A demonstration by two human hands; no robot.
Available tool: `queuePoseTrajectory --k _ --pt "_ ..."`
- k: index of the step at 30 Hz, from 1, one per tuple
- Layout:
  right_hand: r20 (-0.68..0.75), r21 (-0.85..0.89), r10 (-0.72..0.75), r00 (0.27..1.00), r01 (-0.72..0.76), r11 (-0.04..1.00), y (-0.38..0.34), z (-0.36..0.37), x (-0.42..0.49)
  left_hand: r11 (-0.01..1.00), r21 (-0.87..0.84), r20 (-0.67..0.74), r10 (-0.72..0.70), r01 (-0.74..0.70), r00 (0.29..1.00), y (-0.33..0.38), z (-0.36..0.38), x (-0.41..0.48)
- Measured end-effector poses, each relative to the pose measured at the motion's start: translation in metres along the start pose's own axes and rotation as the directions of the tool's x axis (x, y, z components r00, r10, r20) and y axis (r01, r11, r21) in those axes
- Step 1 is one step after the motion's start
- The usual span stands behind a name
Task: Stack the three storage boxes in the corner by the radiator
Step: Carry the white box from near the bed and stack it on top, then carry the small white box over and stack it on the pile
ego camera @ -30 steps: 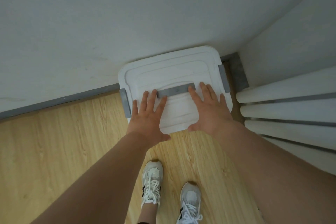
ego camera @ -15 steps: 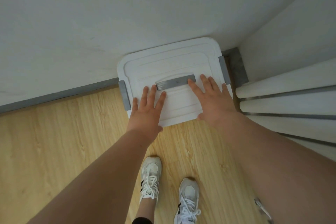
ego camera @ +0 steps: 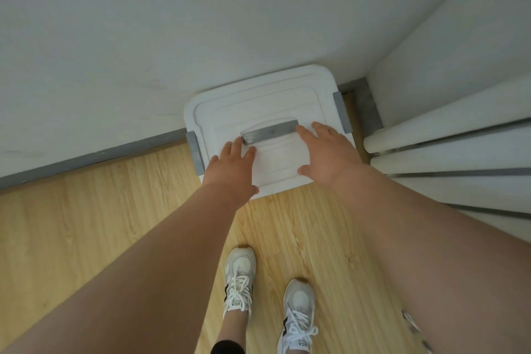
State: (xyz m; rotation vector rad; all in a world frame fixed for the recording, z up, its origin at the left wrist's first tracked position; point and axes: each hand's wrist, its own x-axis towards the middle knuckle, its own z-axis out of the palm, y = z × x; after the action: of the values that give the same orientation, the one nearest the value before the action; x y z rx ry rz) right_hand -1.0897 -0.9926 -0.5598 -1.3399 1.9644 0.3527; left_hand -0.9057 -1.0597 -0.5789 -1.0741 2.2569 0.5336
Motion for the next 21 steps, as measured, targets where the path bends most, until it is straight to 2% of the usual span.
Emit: queuePoseTrajectory --k 9,15,21 --pt "-0.010 0.032 0.029 1.000 -0.029 0.999 0.006 -0.024 -0.074 0.999 0.038 0.014 0.022 -0.022 1.000 0.039 -0.043 -0.058" --pt "-0.036 0.051 0.066 0.997 -0.064 0.997 0.011 -0.063 -0.159 0.998 -0.060 -0.017 -0.027 0.026 0.999 0.072 -0.092 -0.125" --pt "-0.116 0.103 0.094 0.989 -0.082 0.991 0.018 -0.120 -0.263 0.998 -0.068 -0.094 -0.002 -0.004 0.996 0.110 -0.161 -0.207"
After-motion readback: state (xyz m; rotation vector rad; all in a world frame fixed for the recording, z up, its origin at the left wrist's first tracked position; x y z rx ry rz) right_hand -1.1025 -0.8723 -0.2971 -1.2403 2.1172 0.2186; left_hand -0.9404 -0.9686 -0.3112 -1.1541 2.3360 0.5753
